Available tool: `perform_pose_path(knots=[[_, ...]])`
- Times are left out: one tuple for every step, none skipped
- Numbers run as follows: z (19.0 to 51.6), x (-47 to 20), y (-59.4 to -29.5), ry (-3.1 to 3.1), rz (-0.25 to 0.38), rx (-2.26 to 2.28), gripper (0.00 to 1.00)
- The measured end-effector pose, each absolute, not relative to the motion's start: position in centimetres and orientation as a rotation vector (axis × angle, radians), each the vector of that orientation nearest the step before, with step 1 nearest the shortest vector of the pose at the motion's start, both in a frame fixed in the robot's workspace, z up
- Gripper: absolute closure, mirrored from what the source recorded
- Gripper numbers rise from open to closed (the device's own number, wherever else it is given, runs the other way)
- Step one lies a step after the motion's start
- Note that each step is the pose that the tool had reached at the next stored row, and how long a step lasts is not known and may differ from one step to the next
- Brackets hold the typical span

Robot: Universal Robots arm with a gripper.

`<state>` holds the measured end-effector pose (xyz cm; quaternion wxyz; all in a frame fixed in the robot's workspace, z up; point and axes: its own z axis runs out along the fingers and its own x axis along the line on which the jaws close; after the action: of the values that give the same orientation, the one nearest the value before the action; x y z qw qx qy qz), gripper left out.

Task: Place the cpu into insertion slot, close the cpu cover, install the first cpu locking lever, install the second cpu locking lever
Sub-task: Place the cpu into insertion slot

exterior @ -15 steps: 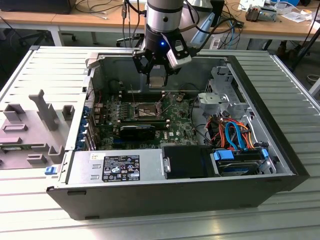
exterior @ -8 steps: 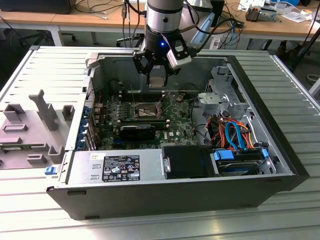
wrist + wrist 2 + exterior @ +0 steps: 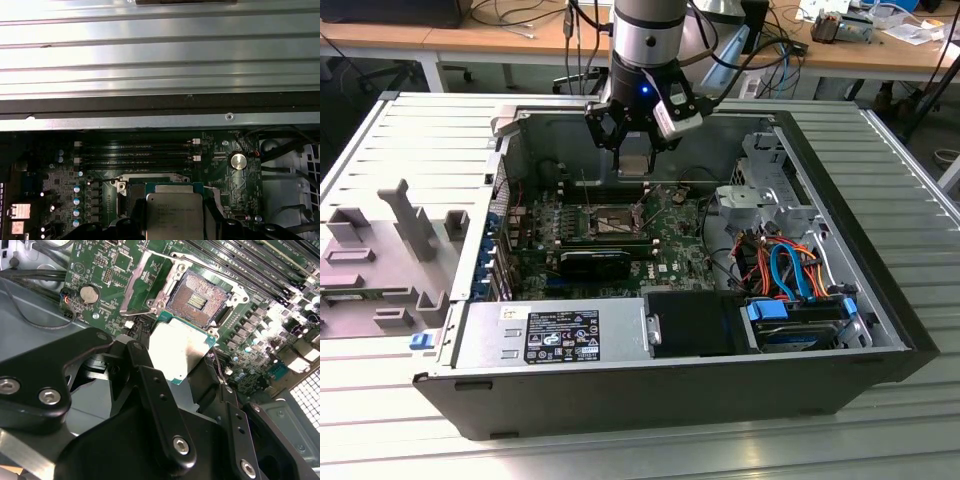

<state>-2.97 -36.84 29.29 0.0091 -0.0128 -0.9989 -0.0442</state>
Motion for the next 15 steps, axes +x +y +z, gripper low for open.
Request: perform_pose_path(knots=[[29.27,-2.97,-36.84,-3.12,-0.138,-0.04,0.45],[29.25,-2.97,-36.84,-3.12,-0.138,-0.04,0.45],[29.23,-2.97,-36.84,-3.12,-0.138,-0.04,0.45],[29.22,-2.97,-36.84,-3.12,-0.138,-0.04,0.45],[29.21,-2.97,-36.84,-3.12,-0.138,-0.04,0.45],[29.19,-2.97,-36.84,-3.12,-0.138,-0.04,0.45],[29.18,-2.97,-36.84,-3.12,-0.138,-0.04,0.45],[29.16,-2.97,-36.84,-3.12,-0.138,-0.04,0.45],[29.15,-2.97,-36.84,-3.12,-0.138,-0.04,0.45],[29.14,-2.97,-36.84,-3.12,-0.138,-0.04,0.45],[29.11,-2.97,-36.84,-3.12,-0.138,-0.04,0.45],[29.09,-2.97,-36.84,-3.12,-0.138,-0.04,0.45],[29.02,-2.97,-36.84,-3.12,-0.138,-0.04,0.45],[28.96,-2.97,-36.84,-3.12,-0.138,-0.04,0.45],[28.94,-2.97,-36.84,-3.12,-0.138,-0.04,0.45]])
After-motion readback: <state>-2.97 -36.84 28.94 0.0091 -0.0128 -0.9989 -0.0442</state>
